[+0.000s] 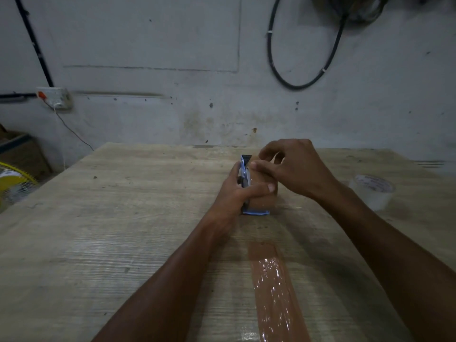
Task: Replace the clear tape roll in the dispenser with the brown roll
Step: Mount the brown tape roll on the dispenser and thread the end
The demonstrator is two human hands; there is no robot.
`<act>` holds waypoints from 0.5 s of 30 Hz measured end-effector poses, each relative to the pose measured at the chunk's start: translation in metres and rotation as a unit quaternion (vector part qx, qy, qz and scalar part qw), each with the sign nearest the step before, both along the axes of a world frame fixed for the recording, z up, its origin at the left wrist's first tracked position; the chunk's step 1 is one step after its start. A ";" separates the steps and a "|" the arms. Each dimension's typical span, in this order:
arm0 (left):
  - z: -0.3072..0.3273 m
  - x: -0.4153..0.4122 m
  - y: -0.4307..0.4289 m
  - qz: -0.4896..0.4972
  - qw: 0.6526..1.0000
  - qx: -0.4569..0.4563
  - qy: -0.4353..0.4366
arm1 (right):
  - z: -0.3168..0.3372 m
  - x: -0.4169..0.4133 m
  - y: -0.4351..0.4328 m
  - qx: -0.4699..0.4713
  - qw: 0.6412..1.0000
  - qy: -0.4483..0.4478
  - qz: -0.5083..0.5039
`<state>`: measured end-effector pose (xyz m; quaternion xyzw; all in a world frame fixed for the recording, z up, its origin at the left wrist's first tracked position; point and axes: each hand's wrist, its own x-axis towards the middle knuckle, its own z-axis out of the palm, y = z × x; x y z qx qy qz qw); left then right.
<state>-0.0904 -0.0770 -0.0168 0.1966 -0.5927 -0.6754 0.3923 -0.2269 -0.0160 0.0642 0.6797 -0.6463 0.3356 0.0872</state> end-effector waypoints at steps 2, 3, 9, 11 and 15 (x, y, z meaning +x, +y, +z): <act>0.001 0.000 0.000 -0.001 1.000 -0.001 0.004 | 0.000 0.001 0.001 -0.011 1.000 -0.003 -0.002; 0.001 0.000 0.000 -0.003 1.000 -0.001 0.007 | -0.001 0.002 0.001 -0.015 1.000 -0.001 -0.003; 0.003 -0.001 0.003 -0.008 0.999 0.033 0.022 | -0.002 0.001 0.000 -0.035 0.999 0.025 -0.009; 0.005 -0.002 0.003 0.005 0.998 0.054 0.030 | -0.003 0.002 0.000 -0.048 0.997 0.055 -0.001; 0.005 -0.003 0.001 0.030 0.998 0.061 0.012 | -0.005 0.004 -0.002 -0.048 0.993 0.107 0.015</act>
